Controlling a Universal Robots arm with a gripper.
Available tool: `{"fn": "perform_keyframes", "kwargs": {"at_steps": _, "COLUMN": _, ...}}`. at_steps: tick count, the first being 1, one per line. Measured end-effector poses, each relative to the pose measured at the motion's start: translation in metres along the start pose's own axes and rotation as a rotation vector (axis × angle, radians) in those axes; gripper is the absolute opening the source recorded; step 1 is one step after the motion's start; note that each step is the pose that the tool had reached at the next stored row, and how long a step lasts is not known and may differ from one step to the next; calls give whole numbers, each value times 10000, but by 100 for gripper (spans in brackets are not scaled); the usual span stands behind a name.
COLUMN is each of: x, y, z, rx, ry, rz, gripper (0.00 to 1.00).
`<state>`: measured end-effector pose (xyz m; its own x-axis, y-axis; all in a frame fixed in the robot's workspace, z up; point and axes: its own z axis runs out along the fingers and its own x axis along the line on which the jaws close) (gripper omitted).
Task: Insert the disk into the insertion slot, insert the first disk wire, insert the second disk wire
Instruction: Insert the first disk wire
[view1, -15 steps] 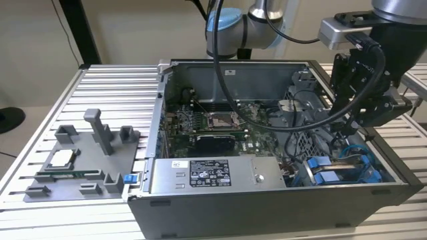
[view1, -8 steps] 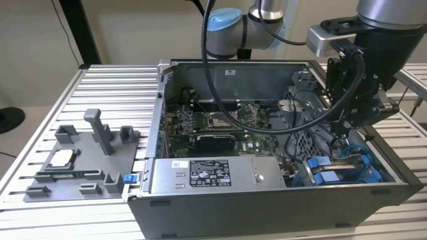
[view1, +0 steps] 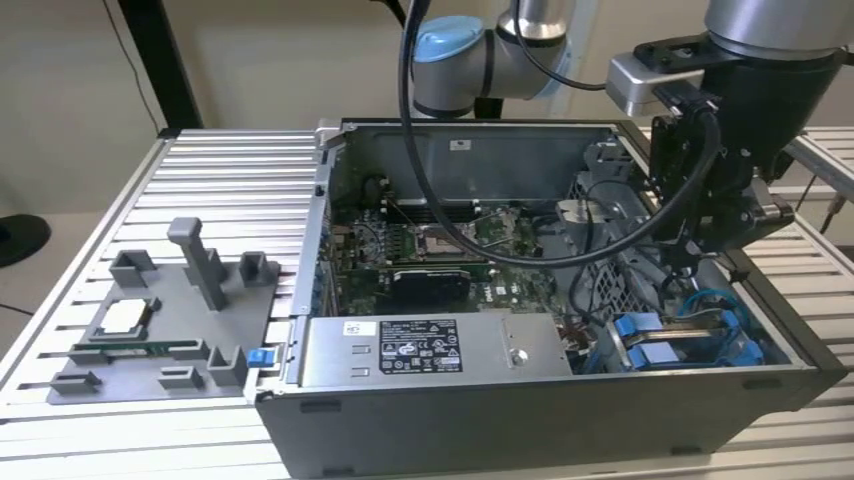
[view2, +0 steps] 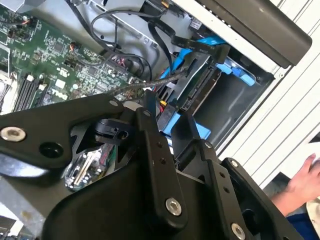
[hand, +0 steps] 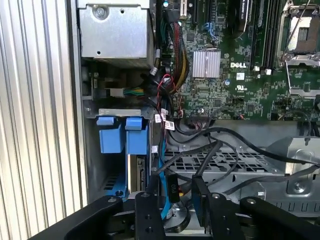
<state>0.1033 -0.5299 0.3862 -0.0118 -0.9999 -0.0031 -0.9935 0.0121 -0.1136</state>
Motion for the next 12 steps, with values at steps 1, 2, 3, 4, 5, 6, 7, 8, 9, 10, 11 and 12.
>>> {"fn": "perform_keyframes", "kwargs": {"at_steps": 1, "x": 0, "y": 6, "z": -1, "rx": 6, "ry": 1, "rz": 1, "gripper": 100}}
{"fn": "perform_keyframes", "kwargs": {"at_steps": 2, "x": -1, "y": 9, "z": 0, "rx": 14, "ry": -1, "rz": 1, "gripper": 100}}
{"fn": "perform_keyframes", "kwargs": {"at_steps": 3, "x": -2, "y": 10, "z": 0, "rx": 25, "ry": -1, "rz": 0, "gripper": 100}}
{"fn": "perform_keyframes", "kwargs": {"at_steps": 4, "x": -2, "y": 11, "z": 0, "rx": 35, "ry": -1, "rz": -1, "gripper": 100}}
{"fn": "perform_keyframes", "kwargs": {"at_steps": 5, "x": -3, "y": 12, "z": -1, "rx": 45, "ry": 0, "rz": 0, "gripper": 100}}
{"fn": "perform_keyframes", "kwargs": {"at_steps": 6, "x": -3, "y": 13, "z": 0, "rx": 54, "ry": 0, "rz": 0, "gripper": 100}}
{"fn": "perform_keyframes", "kwargs": {"at_steps": 7, "x": -3, "y": 13, "z": 0, "rx": 60, "ry": -1, "rz": 0, "gripper": 100}}
{"fn": "perform_keyframes", "kwargs": {"at_steps": 8, "x": -3, "y": 13, "z": 0, "rx": 63, "ry": -1, "rz": -1, "gripper": 100}}
{"fn": "perform_keyframes", "kwargs": {"at_steps": 9, "x": -3, "y": 13, "z": 0, "rx": 65, "ry": -1, "rz": -1, "gripper": 100}}
{"fn": "perform_keyframes", "kwargs": {"at_steps": 10, "x": -3, "y": 13, "z": 0, "rx": 65, "ry": 0, "rz": 0, "gripper": 100}}
{"fn": "perform_keyframes", "kwargs": {"at_steps": 11, "x": -3, "y": 14, "z": 0, "rx": 65, "ry": 0, "rz": 0, "gripper": 100}}
{"fn": "perform_keyframes", "kwargs": {"at_steps": 12, "x": -4, "y": 15, "z": 0, "rx": 66, "ry": 0, "rz": 0, "gripper": 100}}
